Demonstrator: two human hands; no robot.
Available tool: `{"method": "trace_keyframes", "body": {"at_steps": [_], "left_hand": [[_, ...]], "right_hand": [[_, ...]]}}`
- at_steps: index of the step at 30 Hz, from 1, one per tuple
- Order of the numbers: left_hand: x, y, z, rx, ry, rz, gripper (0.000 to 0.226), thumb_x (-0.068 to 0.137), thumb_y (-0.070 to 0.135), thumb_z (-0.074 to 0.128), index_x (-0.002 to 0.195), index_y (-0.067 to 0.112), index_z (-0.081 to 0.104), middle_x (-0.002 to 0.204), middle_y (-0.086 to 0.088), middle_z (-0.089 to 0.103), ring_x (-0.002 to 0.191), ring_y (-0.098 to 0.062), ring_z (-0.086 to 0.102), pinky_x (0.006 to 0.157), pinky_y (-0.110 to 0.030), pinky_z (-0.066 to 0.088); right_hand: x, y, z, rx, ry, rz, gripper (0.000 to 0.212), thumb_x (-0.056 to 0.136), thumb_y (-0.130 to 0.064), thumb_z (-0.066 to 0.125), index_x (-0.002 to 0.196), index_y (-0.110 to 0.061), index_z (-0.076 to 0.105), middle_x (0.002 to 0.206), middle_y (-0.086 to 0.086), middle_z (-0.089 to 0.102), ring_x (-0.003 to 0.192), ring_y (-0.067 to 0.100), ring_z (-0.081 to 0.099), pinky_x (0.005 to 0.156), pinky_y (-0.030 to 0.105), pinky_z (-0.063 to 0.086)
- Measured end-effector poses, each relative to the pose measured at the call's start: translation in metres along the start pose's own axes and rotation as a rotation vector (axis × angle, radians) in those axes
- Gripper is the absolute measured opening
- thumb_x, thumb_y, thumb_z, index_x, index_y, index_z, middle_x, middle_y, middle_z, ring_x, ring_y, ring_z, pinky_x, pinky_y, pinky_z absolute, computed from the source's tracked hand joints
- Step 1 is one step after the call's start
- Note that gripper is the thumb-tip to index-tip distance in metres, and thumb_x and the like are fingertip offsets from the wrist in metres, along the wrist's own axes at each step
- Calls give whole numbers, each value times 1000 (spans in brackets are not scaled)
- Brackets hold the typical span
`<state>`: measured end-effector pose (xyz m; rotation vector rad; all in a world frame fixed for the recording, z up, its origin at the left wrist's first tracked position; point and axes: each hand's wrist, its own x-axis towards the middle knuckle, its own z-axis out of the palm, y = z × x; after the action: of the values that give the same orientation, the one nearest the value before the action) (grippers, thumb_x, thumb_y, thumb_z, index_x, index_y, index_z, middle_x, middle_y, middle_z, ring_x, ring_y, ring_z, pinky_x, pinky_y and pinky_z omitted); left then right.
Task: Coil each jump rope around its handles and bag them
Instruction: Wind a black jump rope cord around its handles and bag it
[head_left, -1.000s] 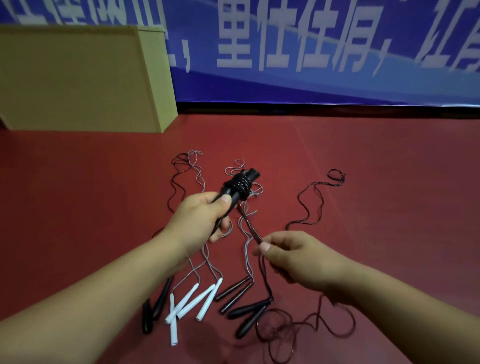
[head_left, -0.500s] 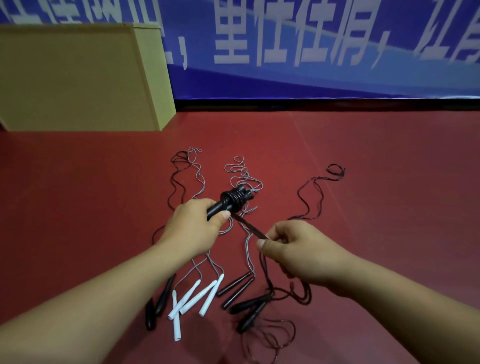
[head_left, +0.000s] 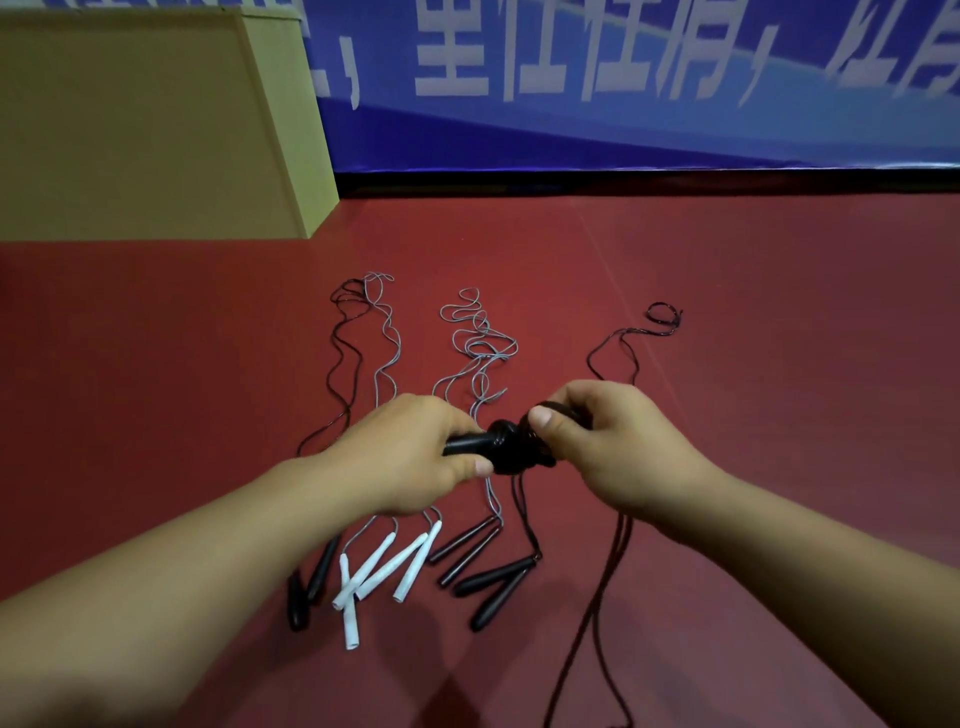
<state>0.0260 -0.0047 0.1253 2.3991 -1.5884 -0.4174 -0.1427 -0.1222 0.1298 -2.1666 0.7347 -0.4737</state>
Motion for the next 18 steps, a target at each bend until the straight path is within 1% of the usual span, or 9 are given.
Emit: {"method": "trace_keyframes", "body": {"at_steps": [1, 3, 6, 8, 10, 13, 16, 18], "left_hand": [[-2, 3, 1, 9, -38, 30, 24, 87, 49, 65, 67, 37, 57, 61, 5, 55, 60, -18, 55, 58, -33, 46], [-3, 7, 3, 37, -79, 69, 22, 88, 48, 63, 74, 32, 59, 63, 5, 55, 61, -17, 54, 59, -34, 46], [-3, 10, 2, 43, -99, 95, 22, 89, 47, 62, 83, 26, 64, 62, 5, 54, 58, -16, 51, 58, -33, 44], [-3, 12, 1, 21, -129, 101, 22, 90, 45, 61, 85, 24, 65, 62, 5, 53, 57, -15, 49, 57, -32, 41], [-4, 13, 1, -5, -180, 111, 21, 91, 43, 62, 85, 23, 65, 62, 6, 52, 55, -13, 47, 56, -29, 38], [-8, 17, 2, -43, -275, 157, 20, 92, 40, 62, 81, 23, 63, 57, 9, 48, 51, -7, 43, 51, -25, 35], [-13, 20, 2, -77, -328, 197, 19, 92, 39, 61, 86, 21, 64, 55, 10, 47, 48, -4, 40, 48, -20, 33], [-16, 22, 1, -116, -346, 216, 20, 93, 39, 61, 87, 20, 64, 58, 9, 47, 49, -6, 41, 48, -21, 33]], "right_hand": [[0, 2, 0, -7, 0, -5, 22, 94, -30, 58, 79, -16, 65, 62, -8, 57, 49, -1, 45, 48, 12, 35], [-1, 5, 0, -21, 0, -15, 24, 94, -30, 58, 78, -14, 65, 62, -5, 60, 50, 0, 47, 48, 12, 36], [-1, 10, -1, -43, 16, -28, 25, 94, -33, 58, 78, -15, 65, 68, 0, 66, 57, 10, 54, 57, 24, 44], [0, 11, -2, -33, 27, -32, 25, 94, -33, 59, 76, -16, 64, 65, 0, 62, 54, 7, 49, 54, 21, 40], [0, 12, -2, -26, 20, -47, 24, 93, -32, 60, 75, -15, 64, 64, 4, 62, 52, 3, 46, 52, 19, 38], [-1, 13, -1, -33, -13, -59, 19, 92, -30, 63, 78, -17, 67, 69, 5, 67, 55, 4, 49, 55, 20, 42], [2, 15, 0, -16, -1, -20, 13, 89, -29, 67, 78, -23, 70, 68, 1, 69, 58, 7, 58, 58, 22, 47], [5, 16, -1, 59, 25, 19, 11, 87, -27, 71, 78, -21, 71, 63, -2, 67, 55, 6, 58, 52, 16, 45]]}}
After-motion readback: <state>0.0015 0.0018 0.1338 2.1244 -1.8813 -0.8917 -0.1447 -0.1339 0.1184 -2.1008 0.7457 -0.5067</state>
